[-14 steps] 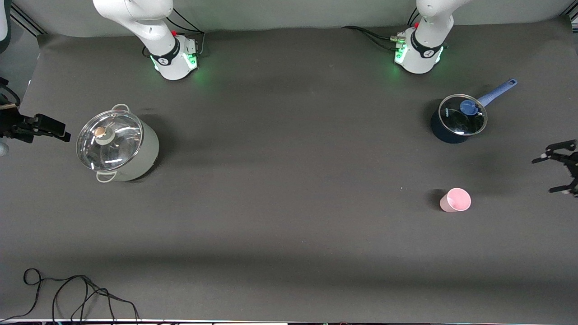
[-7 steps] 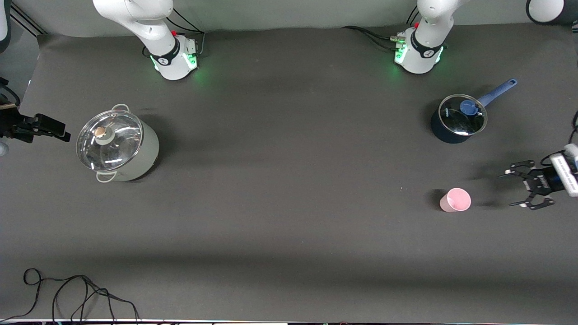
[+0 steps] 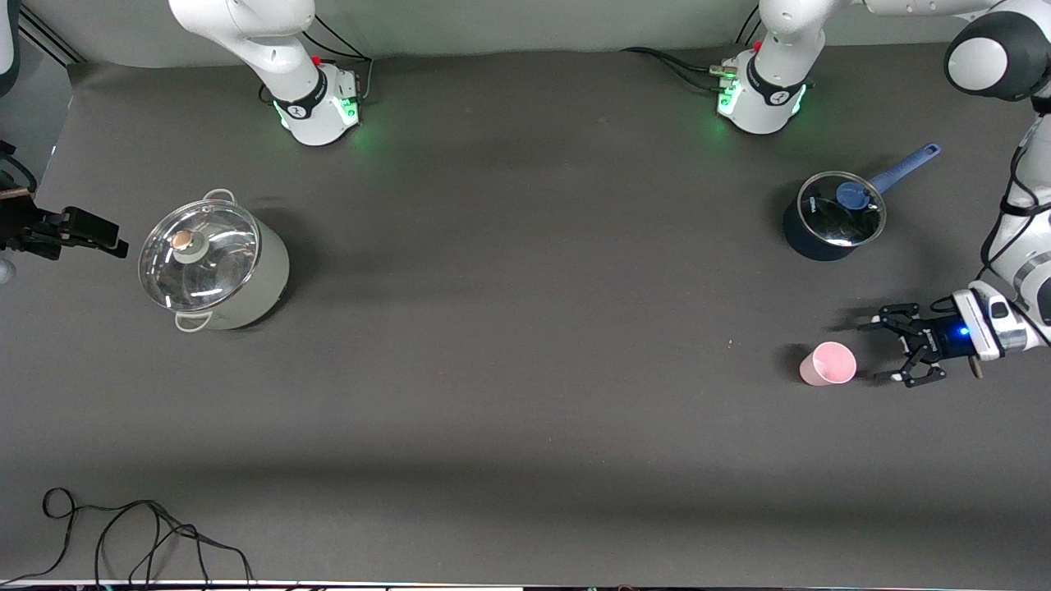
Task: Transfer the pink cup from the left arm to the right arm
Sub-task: 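Reach the left gripper down to the pink cup and grasp it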
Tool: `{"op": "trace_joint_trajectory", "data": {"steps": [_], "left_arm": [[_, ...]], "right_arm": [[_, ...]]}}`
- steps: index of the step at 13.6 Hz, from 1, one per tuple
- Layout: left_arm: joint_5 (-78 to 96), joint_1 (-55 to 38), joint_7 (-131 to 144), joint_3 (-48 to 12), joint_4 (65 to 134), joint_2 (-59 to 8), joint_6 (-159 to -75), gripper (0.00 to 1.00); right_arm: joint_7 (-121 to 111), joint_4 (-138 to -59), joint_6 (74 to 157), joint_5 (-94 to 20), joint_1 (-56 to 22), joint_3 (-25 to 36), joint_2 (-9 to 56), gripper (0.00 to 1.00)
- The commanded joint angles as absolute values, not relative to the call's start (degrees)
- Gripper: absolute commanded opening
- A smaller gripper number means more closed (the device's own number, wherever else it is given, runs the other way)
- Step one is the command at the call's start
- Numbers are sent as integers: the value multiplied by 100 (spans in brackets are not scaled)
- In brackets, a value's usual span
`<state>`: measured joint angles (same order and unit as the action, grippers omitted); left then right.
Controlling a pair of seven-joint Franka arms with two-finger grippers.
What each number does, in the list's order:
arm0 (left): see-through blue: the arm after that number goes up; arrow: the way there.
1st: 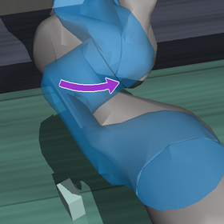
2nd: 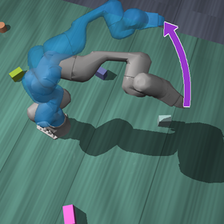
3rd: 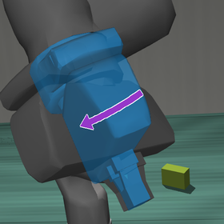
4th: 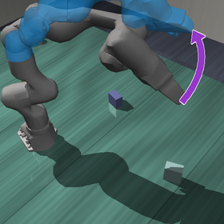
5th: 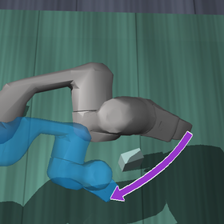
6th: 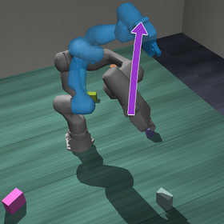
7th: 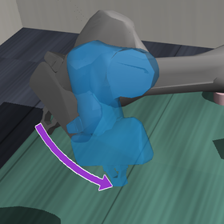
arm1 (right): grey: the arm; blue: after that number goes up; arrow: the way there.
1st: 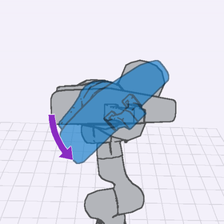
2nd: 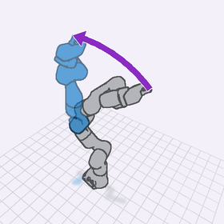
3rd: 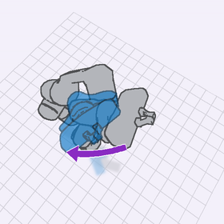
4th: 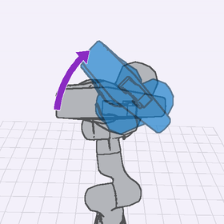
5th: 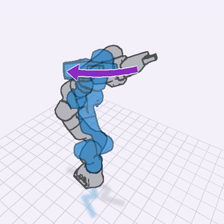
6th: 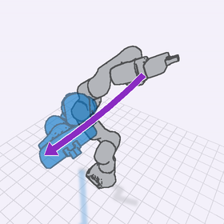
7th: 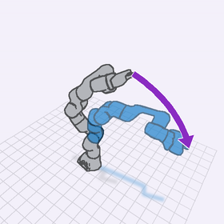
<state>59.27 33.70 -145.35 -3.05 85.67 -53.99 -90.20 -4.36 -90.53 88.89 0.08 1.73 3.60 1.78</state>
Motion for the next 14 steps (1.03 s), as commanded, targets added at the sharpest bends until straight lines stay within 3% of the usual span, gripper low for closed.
{"op": "trace_joint_trajectory", "data": {"steps": [1, 14], "left_arm": [[6161, 3480, -14905, -483, 8350, -5747, -8850, 99], [6828, 3156, -15416, -826, 8147, -6425, -9114, 100]], "right_arm": [[-563, -9088, 8850, -18, 167, 387, 88, 100], [-563, -9088, 8842, -18, 167, 387, 62, 100]]}}
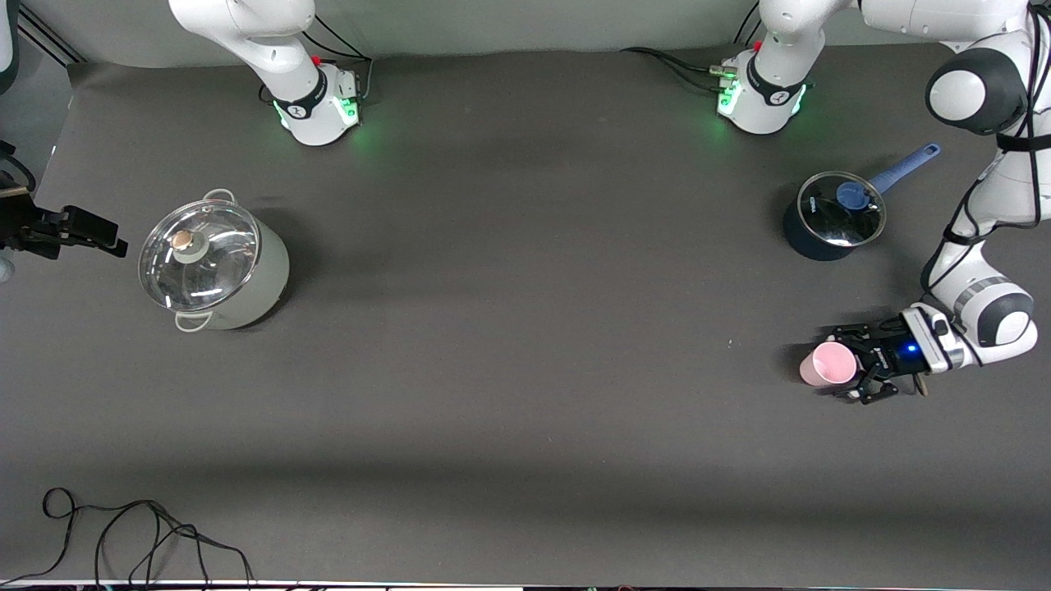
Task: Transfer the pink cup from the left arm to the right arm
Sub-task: 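Reach the left gripper down to the pink cup and grasp it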
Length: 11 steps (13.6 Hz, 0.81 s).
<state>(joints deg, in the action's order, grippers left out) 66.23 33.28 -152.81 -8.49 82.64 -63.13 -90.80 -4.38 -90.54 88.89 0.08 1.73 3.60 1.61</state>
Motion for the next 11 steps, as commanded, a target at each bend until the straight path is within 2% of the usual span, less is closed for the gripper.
{"op": "trace_joint_trajectory", "data": {"steps": [1, 4, 5, 6, 7, 11], "left_arm": [[6881, 3129, -15416, -835, 8147, -6468, -9123, 100], [6943, 3032, -15416, -887, 8147, -6513, -9167, 98], [6943, 3032, -15520, -1018, 8130, -6521, -9193, 78], [6952, 3032, -15626, -1046, 8139, -6513, -9211, 23], [6996, 3032, -15627, -1116, 8139, -6513, -9289, 0], [7031, 2718, -15636, -1537, 7956, -6469, -9676, 0]], "right_arm": [[-563, -9079, 8842, -18, 167, 387, 62, 100], [-563, -9079, 8842, -18, 167, 387, 62, 100], [-563, -9079, 8842, -18, 167, 387, 62, 100], [-563, -9079, 8842, -18, 176, 387, 62, 100], [-563, -9079, 8842, -18, 176, 387, 62, 100], [-563, -9070, 8842, -18, 176, 387, 62, 100]]}}
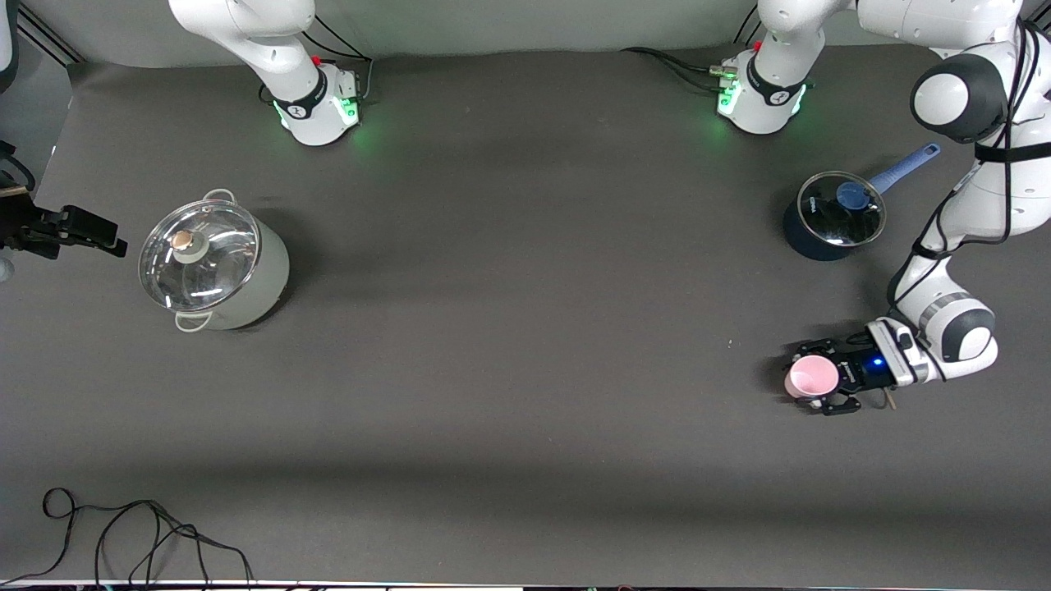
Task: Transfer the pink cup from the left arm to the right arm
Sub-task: 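Reach the left gripper down to the pink cup and grasp it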
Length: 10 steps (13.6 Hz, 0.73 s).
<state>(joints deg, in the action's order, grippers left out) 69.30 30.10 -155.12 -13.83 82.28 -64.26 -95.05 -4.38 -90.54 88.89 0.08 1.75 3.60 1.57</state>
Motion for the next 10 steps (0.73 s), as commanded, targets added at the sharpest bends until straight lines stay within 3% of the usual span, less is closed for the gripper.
{"op": "trace_joint_trajectory", "data": {"steps": [1, 5, 10], "left_arm": [[7057, 2472, -15610, -1564, 7841, -6477, -9807, 0], [7759, 1637, -15234, -2037, 7673, -6478, -10834, 0], [8401, 1109, -15064, -3355, 7559, -6469, -12643, 0]], "right_arm": [[-563, -9070, 8842, -18, 176, 387, 62, 100], [-458, -9053, 8842, -18, 167, 387, 53, 100], [1496, -9018, 8464, -35, 141, 369, -298, 100]]}}
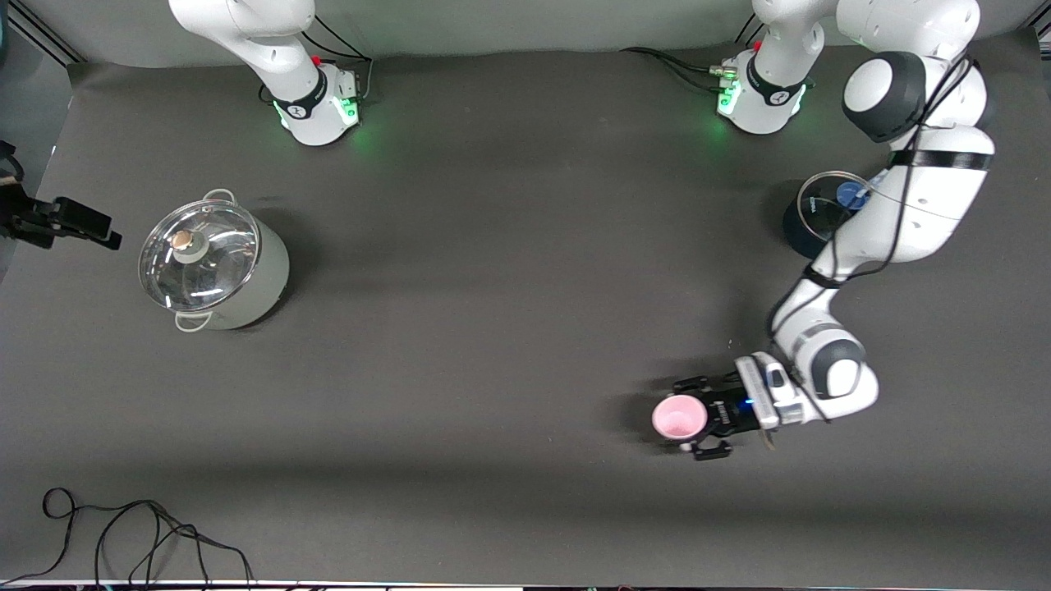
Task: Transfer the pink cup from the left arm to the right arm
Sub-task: 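Reach the left gripper down to the pink cup and grasp it, then carry the pink cup with the left gripper toward the right gripper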
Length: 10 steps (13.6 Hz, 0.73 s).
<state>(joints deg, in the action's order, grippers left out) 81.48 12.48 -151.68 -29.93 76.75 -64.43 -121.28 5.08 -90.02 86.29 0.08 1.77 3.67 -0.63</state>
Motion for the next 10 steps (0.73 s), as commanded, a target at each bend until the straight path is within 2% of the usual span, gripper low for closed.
{"op": "trace_joint_trajectory", "data": {"steps": [1, 5, 8, 10], "left_arm": [[8463, 994, -15064, -3671, 7515, -6451, -13100, 0], [8691, 538, -15047, -4919, 7252, -6451, -14973, 0], [8807, -138, -14837, -5290, 6638, -6442, -15931, 0], [8807, -840, -14469, -5300, 5936, -6442, -16669, 0]], "right_arm": [[2068, -9009, 8394, -44, 132, 352, -351, 100], [4073, -9018, 8244, -527, 141, 387, -597, 100], [5192, -8983, 8253, -571, 132, 325, -642, 100], [5229, -8895, 8253, -694, 123, 299, -642, 100]]}}
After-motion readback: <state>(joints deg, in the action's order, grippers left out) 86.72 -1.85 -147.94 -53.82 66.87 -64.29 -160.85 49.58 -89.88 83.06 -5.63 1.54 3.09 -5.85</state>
